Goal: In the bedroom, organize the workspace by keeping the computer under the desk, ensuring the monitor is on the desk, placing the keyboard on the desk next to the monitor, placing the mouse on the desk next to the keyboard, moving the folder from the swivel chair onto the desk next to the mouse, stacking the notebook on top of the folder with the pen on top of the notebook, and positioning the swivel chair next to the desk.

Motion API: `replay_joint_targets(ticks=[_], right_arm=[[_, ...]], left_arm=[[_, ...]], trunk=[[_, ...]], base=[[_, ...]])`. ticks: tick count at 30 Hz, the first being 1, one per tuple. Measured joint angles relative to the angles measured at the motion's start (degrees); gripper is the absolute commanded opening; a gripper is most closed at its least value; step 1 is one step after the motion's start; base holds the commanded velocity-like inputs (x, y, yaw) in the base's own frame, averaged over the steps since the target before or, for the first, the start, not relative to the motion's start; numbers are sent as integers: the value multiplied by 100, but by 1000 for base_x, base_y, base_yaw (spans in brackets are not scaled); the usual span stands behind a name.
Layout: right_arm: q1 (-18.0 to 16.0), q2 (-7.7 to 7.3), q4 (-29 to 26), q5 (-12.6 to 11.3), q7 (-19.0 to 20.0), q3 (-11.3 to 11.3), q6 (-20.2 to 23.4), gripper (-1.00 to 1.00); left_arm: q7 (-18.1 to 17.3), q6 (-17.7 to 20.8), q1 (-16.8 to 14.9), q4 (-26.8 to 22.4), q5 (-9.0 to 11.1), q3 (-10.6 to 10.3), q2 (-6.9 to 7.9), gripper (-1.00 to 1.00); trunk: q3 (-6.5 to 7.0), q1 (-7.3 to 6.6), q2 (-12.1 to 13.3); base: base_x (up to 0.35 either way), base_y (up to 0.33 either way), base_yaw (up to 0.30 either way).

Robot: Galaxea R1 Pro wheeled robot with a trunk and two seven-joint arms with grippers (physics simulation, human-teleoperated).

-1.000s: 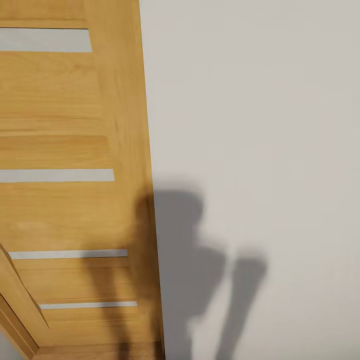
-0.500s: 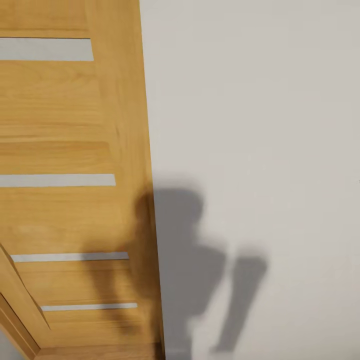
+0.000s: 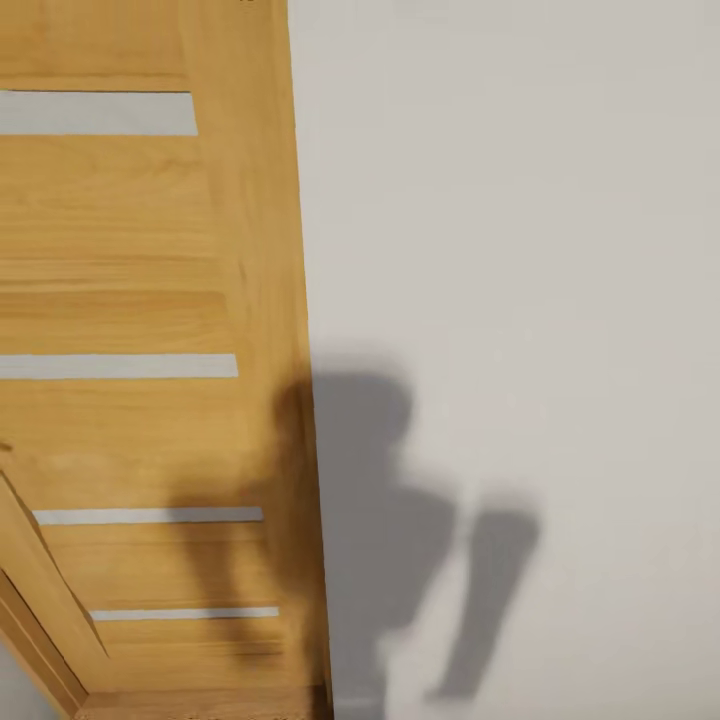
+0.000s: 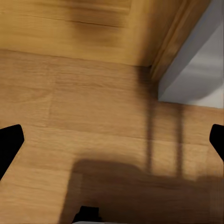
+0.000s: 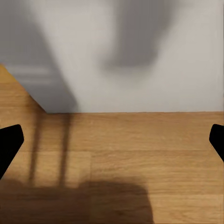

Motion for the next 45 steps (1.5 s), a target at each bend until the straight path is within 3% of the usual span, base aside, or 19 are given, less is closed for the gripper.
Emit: replay_joint_targets(ticks=[9,30,45], right_arm=[[-2,16,55,-12,-465,-6,-73,100],[-3,26,62,11,-479,12,-71,100],[-2,26,61,19,-476,34,-82,100]], left_arm=[[5,-389,1,230,27,16,72,100],[5,-393,0,295,19,18,74,100],[6,-393,0,295,17,18,74,100]], trunk=[[0,3,0],[0,3,0],[0,0,0]], base=[[-87,0,267],[-320,0,279],[-37,0,279]])
